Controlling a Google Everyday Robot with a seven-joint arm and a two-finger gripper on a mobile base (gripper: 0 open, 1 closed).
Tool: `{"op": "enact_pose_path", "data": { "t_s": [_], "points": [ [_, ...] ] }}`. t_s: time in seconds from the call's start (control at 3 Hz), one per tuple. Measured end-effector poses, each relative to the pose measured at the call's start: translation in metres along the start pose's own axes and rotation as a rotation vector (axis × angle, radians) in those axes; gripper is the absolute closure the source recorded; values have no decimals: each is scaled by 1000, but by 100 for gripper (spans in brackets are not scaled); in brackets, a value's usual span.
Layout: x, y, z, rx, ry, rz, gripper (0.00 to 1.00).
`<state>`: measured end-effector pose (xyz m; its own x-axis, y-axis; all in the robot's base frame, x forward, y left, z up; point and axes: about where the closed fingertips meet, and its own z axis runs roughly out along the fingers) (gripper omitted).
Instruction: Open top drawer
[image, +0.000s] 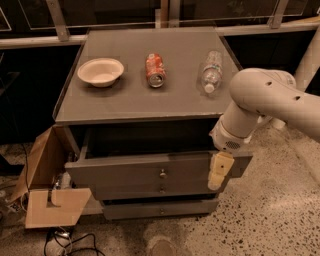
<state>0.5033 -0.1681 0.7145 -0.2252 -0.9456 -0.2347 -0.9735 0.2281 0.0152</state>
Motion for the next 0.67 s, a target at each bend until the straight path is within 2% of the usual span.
{"op": "enact_pose_path", "data": {
  "t_s": [0.33, 0.67],
  "points": [
    [0, 0, 0, 0, 0, 0, 0],
    [2, 1, 21, -42, 5, 14, 0]
  ]
}}
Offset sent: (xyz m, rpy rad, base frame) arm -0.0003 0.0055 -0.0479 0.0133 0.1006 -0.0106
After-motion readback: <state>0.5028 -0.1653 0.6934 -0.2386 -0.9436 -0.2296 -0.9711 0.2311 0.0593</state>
